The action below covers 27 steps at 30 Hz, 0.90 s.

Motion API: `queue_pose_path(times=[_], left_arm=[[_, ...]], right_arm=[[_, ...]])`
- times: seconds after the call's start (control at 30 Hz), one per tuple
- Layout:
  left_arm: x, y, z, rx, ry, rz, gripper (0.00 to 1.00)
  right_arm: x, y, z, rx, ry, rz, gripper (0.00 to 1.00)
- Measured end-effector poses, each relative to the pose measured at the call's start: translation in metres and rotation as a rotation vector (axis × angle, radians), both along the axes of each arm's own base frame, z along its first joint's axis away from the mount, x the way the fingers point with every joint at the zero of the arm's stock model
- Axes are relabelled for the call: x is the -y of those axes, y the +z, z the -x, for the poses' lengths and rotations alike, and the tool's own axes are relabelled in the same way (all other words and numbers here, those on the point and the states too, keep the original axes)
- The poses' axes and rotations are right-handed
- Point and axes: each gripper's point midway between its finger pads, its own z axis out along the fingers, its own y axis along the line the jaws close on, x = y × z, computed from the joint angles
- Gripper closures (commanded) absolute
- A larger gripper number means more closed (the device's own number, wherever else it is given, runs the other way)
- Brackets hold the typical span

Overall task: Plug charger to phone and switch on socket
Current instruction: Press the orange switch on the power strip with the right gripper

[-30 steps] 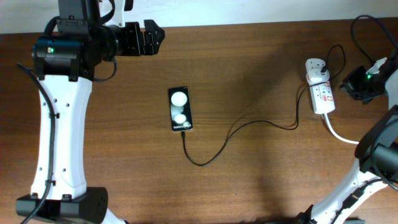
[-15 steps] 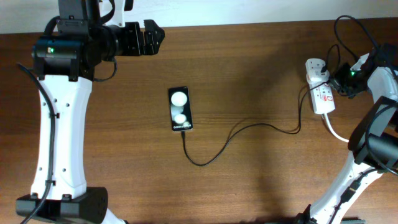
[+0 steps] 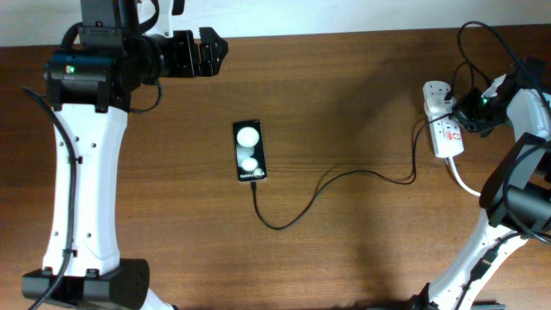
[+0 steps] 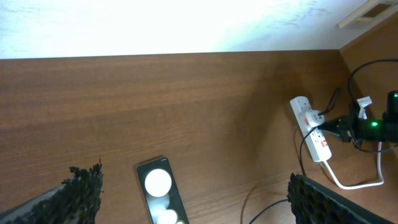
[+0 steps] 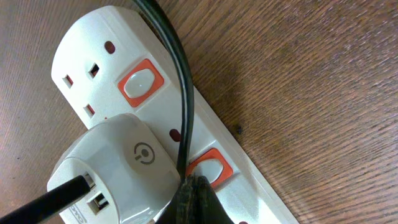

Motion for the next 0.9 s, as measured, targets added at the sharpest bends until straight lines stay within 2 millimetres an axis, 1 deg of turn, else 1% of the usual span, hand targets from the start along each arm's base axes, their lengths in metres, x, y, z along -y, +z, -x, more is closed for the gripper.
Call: queue_pose_path(times=[0.17,0.3,0.77,0.8,0.83,0.9], left_arm=[[0.000,0.000,0.000,0.000,0.000,0.000,0.01],[0.000,0.000,0.000,0.000,0.000,0.000,0.01],[0.000,0.000,0.000,0.000,0.000,0.000,0.01],[0.000,0.000,0.000,0.000,0.000,0.000,0.01],[0.000,0.000,0.000,0.000,0.000,0.000,0.01],[0.000,0.000,0.000,0.000,0.000,0.000,0.01]], right_arm=[[0.007,0.001,-0.007,0.021,-0.006,0.045,0.96],[0.009,0.001,-0.009,0.026,-0.007,0.060,0.96],[0.004,-0.003,-0.006,0.010,-0.001,0.087,0.96],[0.003,-0.003,-0.005,0.004,0.000,0.081,0.96],[-0.003,-0.002,0.001,-0.017,0.007,0.061,0.96],[-0.005,-0.002,0.002,-0.022,0.006,0.067,0.96]])
